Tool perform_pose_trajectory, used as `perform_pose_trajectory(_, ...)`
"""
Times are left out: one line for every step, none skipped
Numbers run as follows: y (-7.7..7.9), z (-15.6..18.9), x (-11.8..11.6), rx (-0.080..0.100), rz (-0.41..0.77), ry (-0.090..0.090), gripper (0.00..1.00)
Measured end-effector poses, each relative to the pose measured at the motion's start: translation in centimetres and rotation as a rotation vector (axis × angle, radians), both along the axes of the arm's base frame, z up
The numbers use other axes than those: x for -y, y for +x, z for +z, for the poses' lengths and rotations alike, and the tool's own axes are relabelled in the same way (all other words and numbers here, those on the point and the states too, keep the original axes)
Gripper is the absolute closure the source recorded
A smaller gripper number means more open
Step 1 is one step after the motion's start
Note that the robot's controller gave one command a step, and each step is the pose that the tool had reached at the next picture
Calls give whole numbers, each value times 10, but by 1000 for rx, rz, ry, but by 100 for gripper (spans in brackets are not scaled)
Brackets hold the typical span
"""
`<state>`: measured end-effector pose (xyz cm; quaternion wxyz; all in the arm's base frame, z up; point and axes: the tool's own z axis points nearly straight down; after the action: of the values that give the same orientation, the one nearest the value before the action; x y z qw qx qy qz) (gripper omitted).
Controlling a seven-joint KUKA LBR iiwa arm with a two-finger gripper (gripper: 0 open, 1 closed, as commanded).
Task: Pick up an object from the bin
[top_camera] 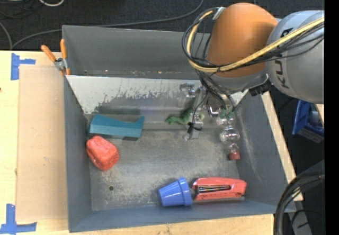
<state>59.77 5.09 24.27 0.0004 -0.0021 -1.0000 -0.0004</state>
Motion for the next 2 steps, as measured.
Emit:
perform_pose_trajectory(0,0,0,0,0,0,0)
perform_pose_trajectory(2,54,-1,7,1,1,0)
